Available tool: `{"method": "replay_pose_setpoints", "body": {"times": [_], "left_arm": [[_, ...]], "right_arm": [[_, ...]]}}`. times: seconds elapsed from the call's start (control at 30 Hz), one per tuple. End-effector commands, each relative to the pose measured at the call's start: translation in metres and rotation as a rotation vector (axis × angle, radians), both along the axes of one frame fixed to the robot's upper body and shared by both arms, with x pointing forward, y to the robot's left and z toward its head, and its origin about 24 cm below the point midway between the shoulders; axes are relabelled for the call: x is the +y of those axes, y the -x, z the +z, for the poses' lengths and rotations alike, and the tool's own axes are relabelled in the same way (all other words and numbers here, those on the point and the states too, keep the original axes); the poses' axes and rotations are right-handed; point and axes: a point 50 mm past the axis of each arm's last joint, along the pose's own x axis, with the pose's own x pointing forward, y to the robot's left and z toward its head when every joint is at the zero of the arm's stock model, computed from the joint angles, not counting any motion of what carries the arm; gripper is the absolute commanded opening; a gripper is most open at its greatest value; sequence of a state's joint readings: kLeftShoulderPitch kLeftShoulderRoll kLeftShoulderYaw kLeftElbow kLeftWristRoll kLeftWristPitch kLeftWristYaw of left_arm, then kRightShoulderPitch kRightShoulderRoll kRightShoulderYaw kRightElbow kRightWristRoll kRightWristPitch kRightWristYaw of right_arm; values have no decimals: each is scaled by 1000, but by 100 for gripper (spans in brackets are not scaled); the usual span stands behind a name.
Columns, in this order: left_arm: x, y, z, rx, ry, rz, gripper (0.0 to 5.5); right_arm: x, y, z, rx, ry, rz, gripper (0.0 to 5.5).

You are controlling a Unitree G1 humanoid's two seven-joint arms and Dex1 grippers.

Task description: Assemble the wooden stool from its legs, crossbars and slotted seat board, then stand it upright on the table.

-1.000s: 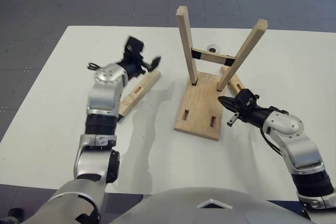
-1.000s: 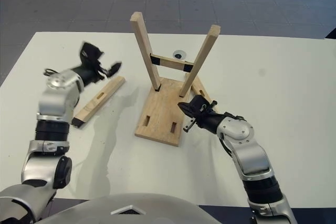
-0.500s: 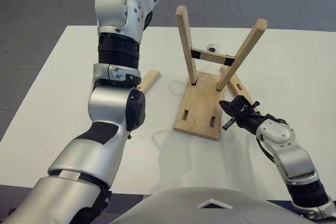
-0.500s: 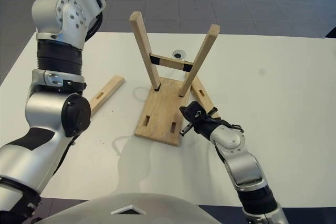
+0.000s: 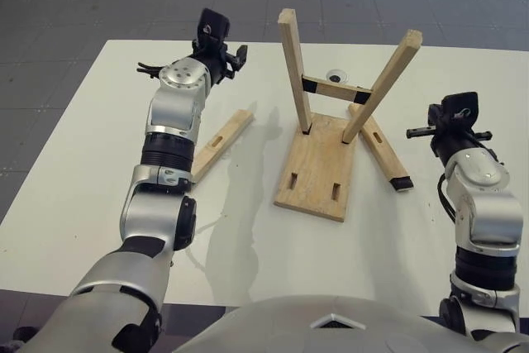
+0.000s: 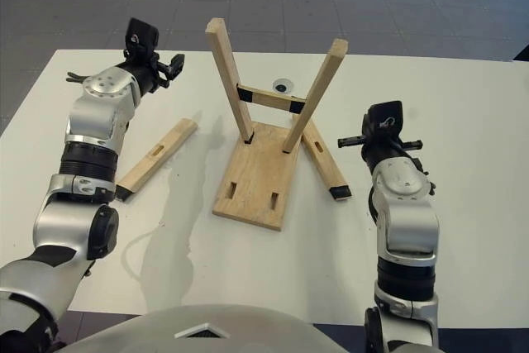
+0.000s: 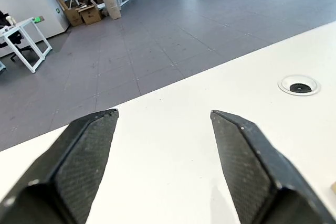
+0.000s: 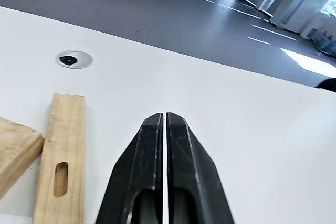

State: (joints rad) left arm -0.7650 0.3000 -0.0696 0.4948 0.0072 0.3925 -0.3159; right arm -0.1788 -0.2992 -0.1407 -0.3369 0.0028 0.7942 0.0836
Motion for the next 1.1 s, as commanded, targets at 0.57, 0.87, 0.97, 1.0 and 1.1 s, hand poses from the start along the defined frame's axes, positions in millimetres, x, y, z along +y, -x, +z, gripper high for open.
{"method": "replay_pose_setpoints", "body": {"times": [0.57, 0.87, 0.97, 1.0, 1.1], "left_arm": [[-69, 14, 14, -166, -252, -308, 327], [-97, 62, 7, -160, -197, -564, 327], [-81, 54, 8, -146, -216, -489, 327], [-77, 51, 9, -144, -210, -464, 327], [-64, 44, 9, -127, -222, -391, 327]], "right_arm": [[99, -53, 52, -87, -100, 215, 10], [105, -47, 34, -13, -129, 247, 10], [80, -38, 16, 45, -127, 178, 10], [71, -34, 11, 64, -125, 157, 10], [37, -19, -7, 139, -111, 71, 10]]}}
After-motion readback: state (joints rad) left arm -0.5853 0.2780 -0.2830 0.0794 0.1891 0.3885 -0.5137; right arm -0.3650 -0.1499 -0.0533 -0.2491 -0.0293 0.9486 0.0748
